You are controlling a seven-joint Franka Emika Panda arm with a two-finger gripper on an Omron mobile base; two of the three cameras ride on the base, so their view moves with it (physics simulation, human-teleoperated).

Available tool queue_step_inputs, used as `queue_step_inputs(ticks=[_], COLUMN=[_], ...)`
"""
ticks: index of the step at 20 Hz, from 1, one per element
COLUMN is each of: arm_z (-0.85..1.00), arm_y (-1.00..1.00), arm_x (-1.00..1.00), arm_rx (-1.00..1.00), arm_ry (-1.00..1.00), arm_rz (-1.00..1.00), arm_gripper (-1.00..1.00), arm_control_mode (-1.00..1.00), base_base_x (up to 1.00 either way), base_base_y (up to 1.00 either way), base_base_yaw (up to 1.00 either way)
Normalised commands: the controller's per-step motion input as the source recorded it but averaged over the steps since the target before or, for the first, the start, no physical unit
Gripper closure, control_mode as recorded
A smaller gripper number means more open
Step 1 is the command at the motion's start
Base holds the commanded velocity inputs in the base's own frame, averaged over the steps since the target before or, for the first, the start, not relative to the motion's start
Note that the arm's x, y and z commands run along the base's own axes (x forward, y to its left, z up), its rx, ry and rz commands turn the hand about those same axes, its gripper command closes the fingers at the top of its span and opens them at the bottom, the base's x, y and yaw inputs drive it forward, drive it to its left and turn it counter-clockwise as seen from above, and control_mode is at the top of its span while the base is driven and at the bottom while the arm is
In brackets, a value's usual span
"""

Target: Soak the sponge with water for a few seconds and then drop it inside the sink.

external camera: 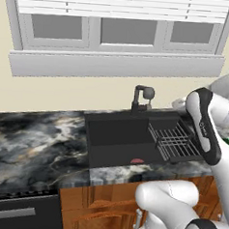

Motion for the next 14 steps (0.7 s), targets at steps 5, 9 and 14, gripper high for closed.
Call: queue_step_inputs(ticks=[5, 9, 14], arm_z=[0.0, 0.0, 0.0], arm_y=[-0.02, -0.04, -0.02], arm_x=[0.0, 0.0, 0.0], arm_rx=[0.09, 0.1, 0.08], arm_ry=[-0.13, -0.12, -0.12], arm_rz=[0.1, 0.1, 0.09], arm_gripper=[-1.0, -1.0, -1.0], arm_control_mode=[-1.0, -1.0, -1.0], base_base_x=[0.0, 0.0, 0.0], base_base_y=[0.0, 0.0, 0.0], base_base_yaw=[0.0, 0.0, 0.0])
